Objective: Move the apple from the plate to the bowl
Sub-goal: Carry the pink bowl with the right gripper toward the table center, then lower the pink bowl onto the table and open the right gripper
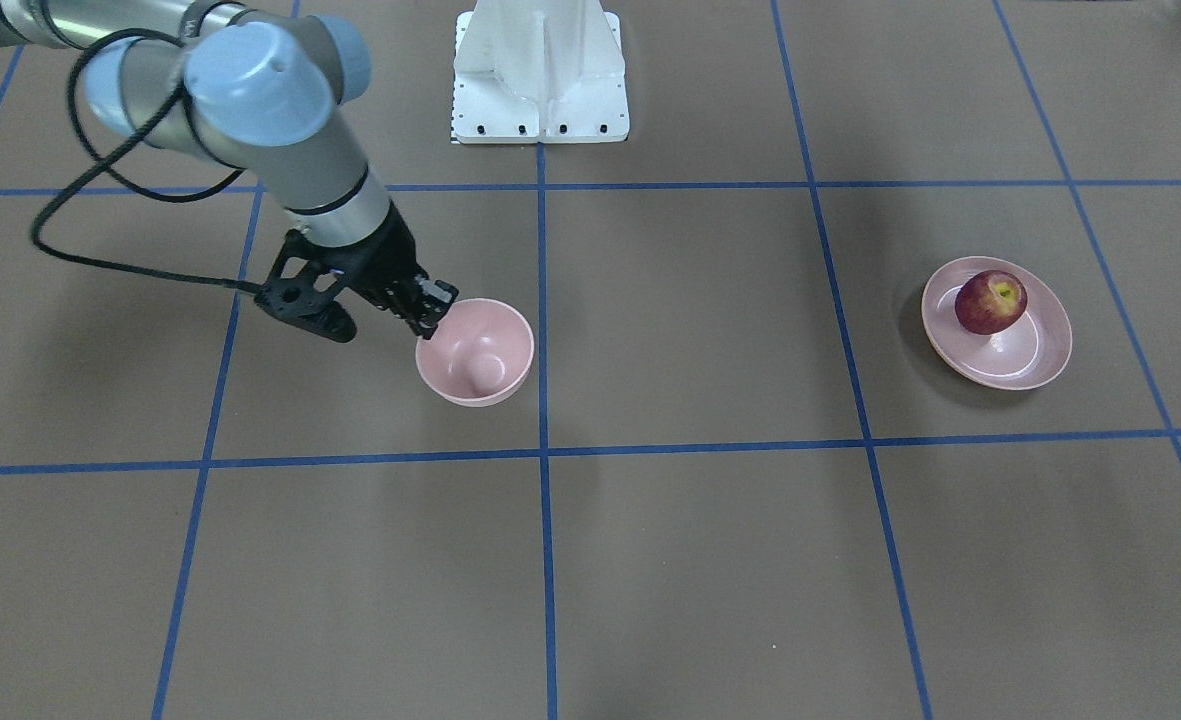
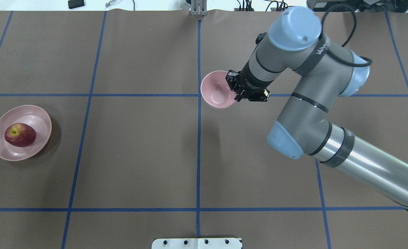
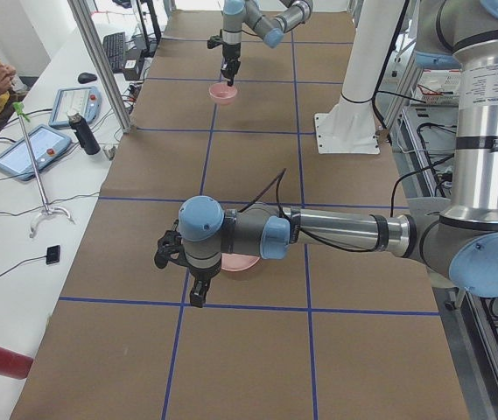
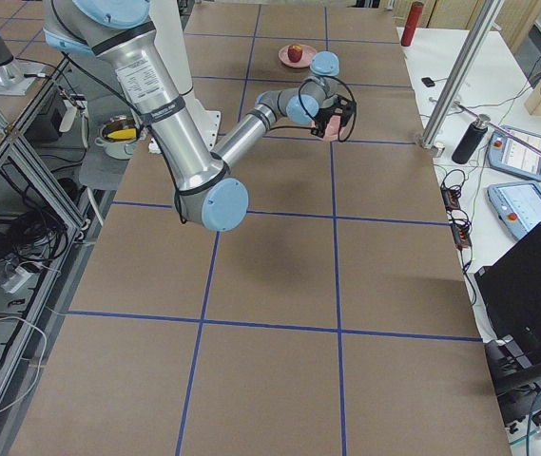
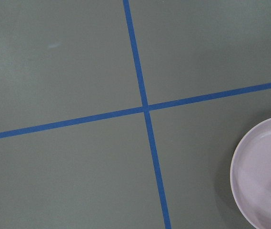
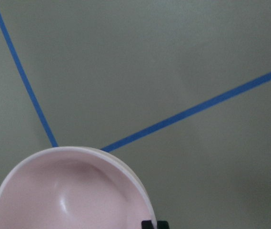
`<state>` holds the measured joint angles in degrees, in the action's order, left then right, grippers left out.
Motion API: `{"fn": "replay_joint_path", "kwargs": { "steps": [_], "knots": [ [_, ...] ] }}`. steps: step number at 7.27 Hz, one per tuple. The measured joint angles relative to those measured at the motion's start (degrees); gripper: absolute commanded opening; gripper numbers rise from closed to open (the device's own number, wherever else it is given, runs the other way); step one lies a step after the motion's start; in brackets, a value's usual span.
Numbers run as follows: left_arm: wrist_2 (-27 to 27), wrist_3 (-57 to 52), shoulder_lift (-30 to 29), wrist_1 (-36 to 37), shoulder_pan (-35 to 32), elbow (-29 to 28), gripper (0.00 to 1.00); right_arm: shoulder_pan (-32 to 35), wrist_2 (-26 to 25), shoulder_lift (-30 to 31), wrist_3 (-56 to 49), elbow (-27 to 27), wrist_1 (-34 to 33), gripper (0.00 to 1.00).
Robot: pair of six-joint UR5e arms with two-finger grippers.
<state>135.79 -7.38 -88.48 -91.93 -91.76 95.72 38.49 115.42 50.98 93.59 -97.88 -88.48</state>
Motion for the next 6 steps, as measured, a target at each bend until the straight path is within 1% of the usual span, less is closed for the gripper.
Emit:
{"fn": "replay_joint_path", "kwargs": {
  "steps": [2,4,6],
  "knots": [
    [0.0,0.0,0.01,0.0,0.0,-0.14,0.98,-5.45,-4.12,-4.0,3.73,3.8,-1.73,0.0],
    [0.0,0.0,-0.02,0.0,0.0,-0.18,0.98,-7.61,-6.15,-4.24,4.11,5.25,-1.46,0.0],
    [0.0,0.0,-0.03,0.0,0.0,-0.18,0.98,-8.32,-6.5,-1.84,4.42,5.47,3.59,0.0]
  ]
}}
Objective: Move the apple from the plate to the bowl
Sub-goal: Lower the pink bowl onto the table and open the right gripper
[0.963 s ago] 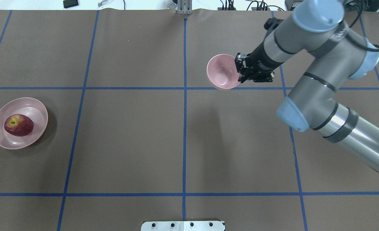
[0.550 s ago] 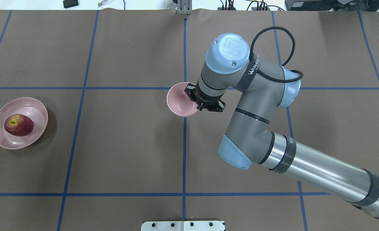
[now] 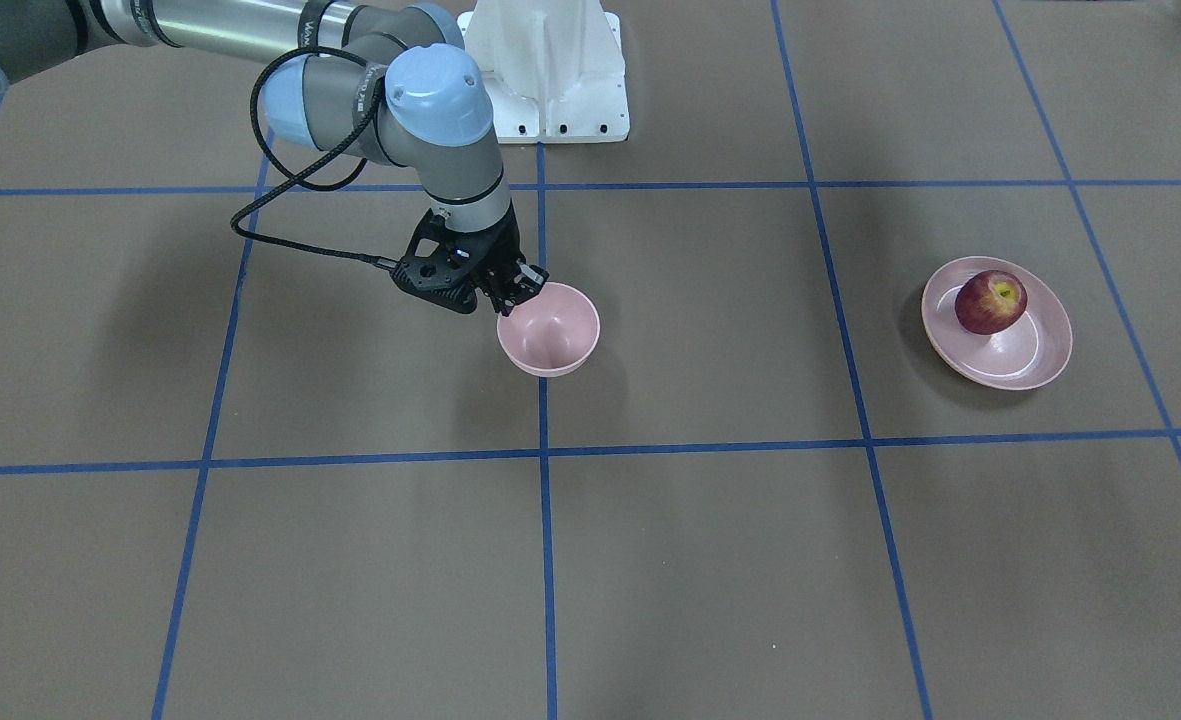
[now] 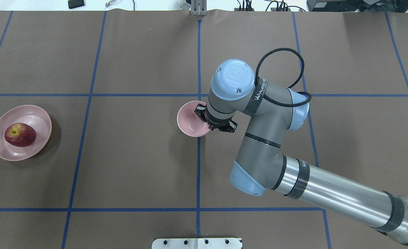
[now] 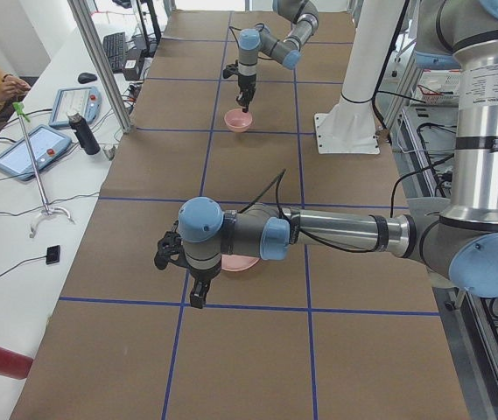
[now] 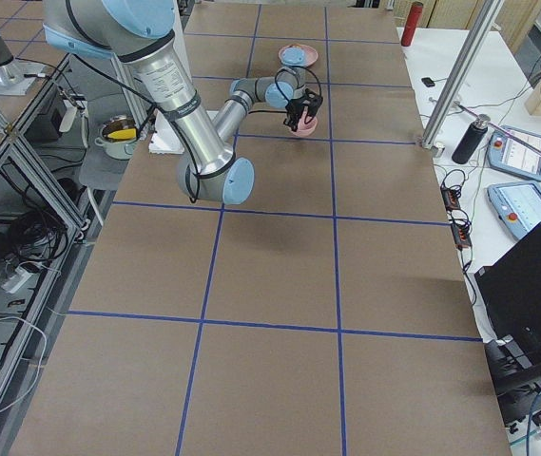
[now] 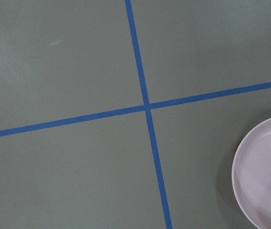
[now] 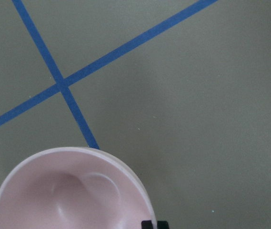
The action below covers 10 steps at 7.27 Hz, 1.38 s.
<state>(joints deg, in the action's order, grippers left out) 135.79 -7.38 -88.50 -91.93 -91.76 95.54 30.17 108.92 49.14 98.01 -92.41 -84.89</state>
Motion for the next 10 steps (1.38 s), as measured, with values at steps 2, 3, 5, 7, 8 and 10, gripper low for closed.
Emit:
{"fn": "replay_joint_path", "kwargs": {
  "steps": [2,3,5,7,8,10],
  "knots": [
    [0.0,0.0,0.0,0.0,0.0,0.0,0.98,-0.51,-0.04,1.19,0.14,0.03,2.59,0.0],
    [0.0,0.0,0.0,0.0,0.0,0.0,0.98,-0.99,-0.08,1.53,0.15,0.04,2.88,0.0],
    [0.0,0.0,0.03,0.0,0.0,0.0,0.98,-1.52,-0.05,1.95,0.06,0.03,3.07,0.05],
    [0.0,0.0,0.01,0.0,0.0,0.0,0.98,-1.59,-0.07,1.94,-0.14,-0.09,3.12,1.0],
    [0.0,0.0,0.0,0.0,0.0,0.0,0.98,-1.59,-0.19,2.0,-0.2,-0.21,3.09,1.0],
    [0.0,0.0,0.0,-0.02,0.0,0.12,0.98,-0.21,-0.67,2.02,-0.77,-1.53,2.97,1.0]
  ]
}}
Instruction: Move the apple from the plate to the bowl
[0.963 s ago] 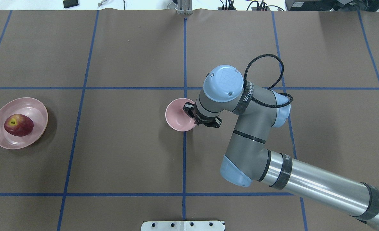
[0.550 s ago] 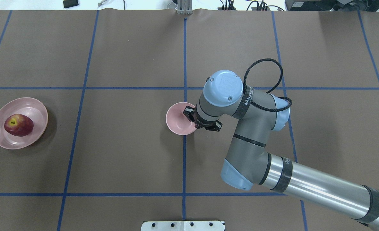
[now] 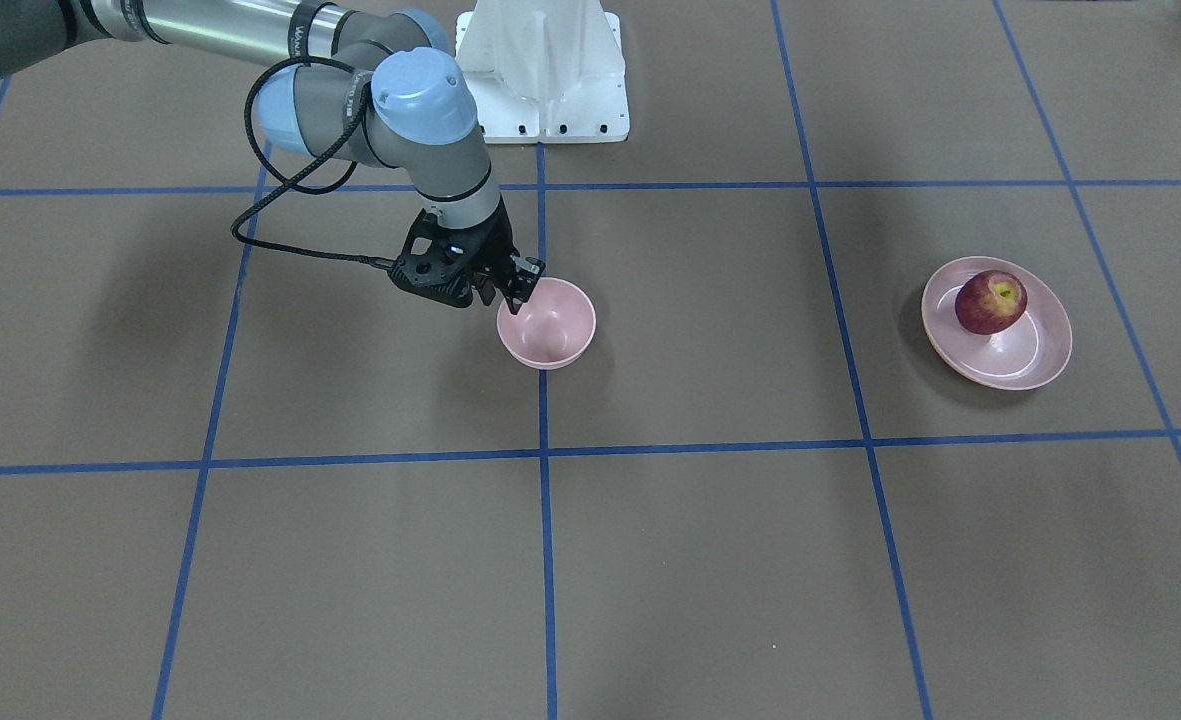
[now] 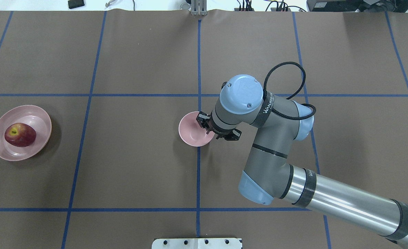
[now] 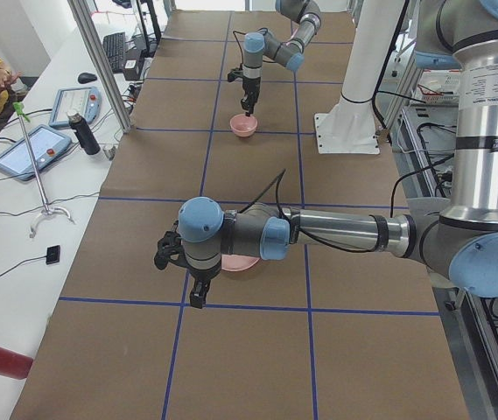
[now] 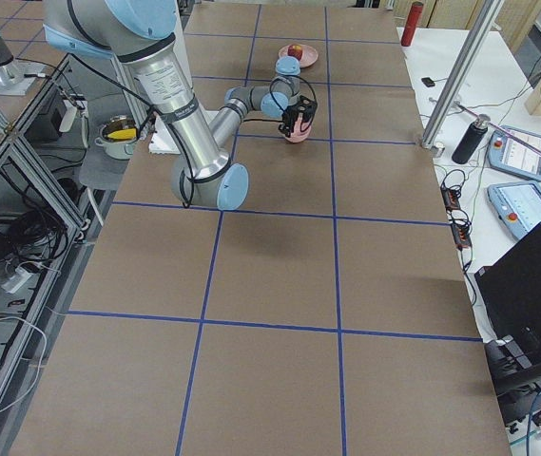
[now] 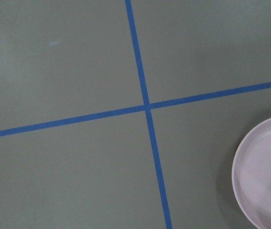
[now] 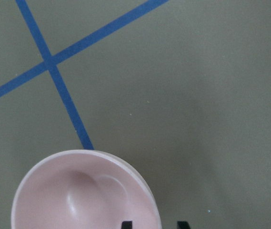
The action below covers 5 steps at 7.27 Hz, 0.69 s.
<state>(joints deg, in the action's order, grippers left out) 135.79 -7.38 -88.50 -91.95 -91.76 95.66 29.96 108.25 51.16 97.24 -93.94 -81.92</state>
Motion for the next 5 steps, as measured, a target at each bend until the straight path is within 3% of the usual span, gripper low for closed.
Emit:
{"fn": "replay_joint_path", "kwargs": {
  "steps": [2,5],
  "knots": [
    [0.0,0.04,-0.6,-0.43,0.02,0.38,0.98,4.89,1.25,0.09,-3.87,-2.53,-0.54,1.0],
    [0.1,0.17,-1.65,-5.16,0.08,0.24,0.98,20.08,12.17,4.79,-21.45,-2.83,-1.12,1.0]
  ]
}}
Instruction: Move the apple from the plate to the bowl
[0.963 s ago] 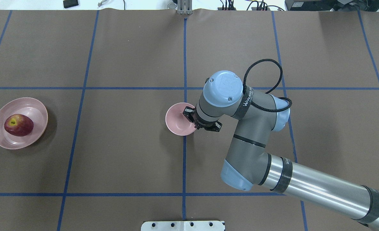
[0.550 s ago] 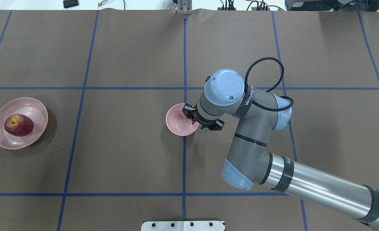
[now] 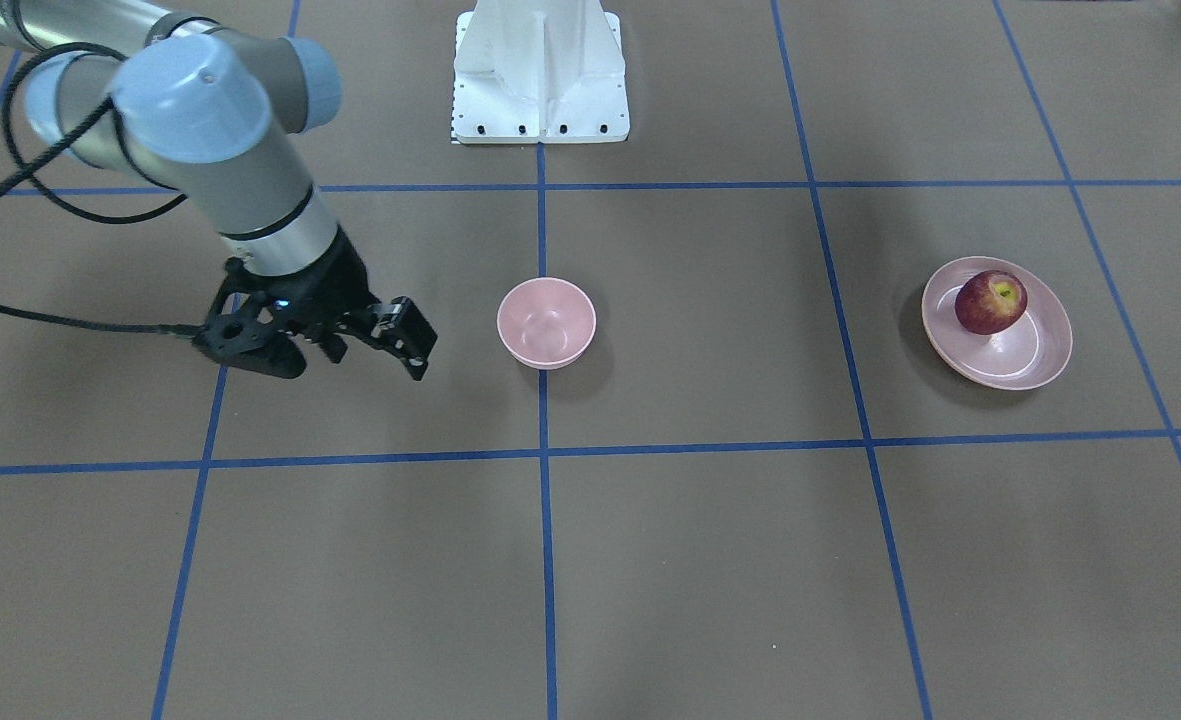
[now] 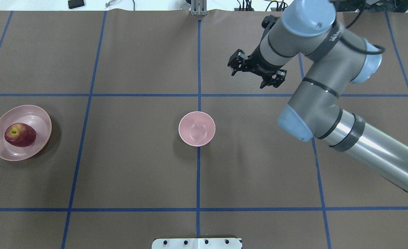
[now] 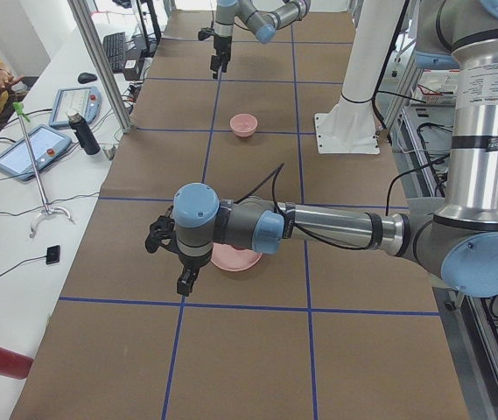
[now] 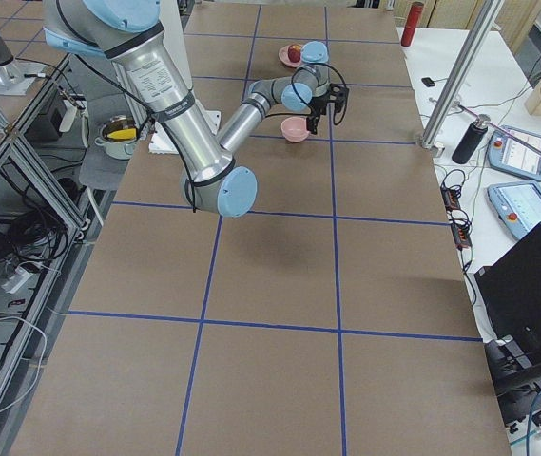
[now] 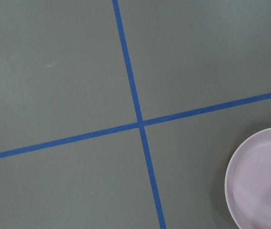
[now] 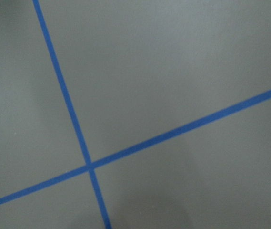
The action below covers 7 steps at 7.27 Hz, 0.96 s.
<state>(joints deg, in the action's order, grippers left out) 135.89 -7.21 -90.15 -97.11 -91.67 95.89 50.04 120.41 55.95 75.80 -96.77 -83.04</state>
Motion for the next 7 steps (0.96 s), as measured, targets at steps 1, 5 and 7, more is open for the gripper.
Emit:
{"fn": "replay_joint_path", "kwargs": {
  "steps": [1,5,7],
  "knots": [
    [0.05,-0.03,0.17,-2.58,0.03,-0.11,0.98,5.23,2.15,2.74,-9.45,0.42,-1.55,1.0],
    [1.0,2.3,-0.14,-7.24,4.95,1.17,0.99,23.77,8.52,15.56,-52.66,0.82,-9.81,1.0],
    [0.88,7.97,-0.72,-9.44,9.04,2.02,1.0,30.86,9.22,24.41,-71.19,0.63,-9.87,1.0]
  ]
}}
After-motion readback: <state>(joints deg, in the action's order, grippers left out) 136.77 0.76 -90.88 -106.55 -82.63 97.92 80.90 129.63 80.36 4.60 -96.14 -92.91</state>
